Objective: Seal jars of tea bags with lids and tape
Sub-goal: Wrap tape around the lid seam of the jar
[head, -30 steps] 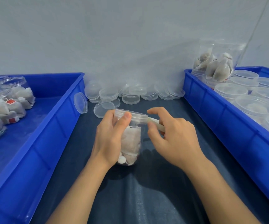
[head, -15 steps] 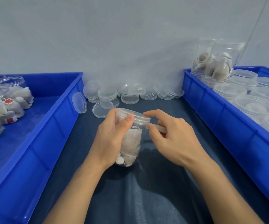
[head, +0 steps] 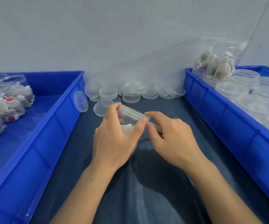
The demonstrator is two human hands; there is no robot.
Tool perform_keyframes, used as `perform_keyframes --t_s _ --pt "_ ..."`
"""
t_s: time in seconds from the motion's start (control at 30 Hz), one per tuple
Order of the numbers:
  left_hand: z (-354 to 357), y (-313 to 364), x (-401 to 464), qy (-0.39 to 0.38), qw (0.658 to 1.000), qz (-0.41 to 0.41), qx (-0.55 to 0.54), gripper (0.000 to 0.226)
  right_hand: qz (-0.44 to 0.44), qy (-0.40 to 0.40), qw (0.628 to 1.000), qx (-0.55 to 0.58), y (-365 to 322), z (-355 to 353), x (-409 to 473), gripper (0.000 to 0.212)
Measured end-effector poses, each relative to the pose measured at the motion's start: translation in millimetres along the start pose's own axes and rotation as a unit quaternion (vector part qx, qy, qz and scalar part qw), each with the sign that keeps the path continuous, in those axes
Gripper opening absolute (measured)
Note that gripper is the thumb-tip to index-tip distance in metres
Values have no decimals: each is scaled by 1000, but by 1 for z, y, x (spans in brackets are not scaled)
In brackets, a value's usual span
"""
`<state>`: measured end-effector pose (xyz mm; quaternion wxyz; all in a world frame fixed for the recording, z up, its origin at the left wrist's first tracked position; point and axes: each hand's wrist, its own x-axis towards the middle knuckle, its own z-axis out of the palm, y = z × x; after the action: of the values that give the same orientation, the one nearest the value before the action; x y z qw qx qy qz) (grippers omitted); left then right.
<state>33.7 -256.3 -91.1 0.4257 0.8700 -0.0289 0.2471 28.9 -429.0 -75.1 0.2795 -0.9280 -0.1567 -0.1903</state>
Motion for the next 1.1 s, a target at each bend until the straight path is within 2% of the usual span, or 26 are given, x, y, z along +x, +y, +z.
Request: perform_keyframes --t_s 0.1,0.27,0.53,0.8,1.1 --pt "-1 0 1 -3 1000 -12 2 75 1 -22 1000 20 2 -1 1 36" --pt "-2 -6 3 0 993 -63 -97 66 -2 -50 993 109 6 -5 1 37" --pt "-1 -6 4 -11 983 -61 -170 61 -6 -11 999 33 9 -7 3 32" --pt "1 -6 5 -19 971 -69 -226 56 19 -11 997 79 12 -8 4 31" --pt "0 -8 5 -41 954 -73 -287 58 19 -3 998 55 9 -8 3 25"
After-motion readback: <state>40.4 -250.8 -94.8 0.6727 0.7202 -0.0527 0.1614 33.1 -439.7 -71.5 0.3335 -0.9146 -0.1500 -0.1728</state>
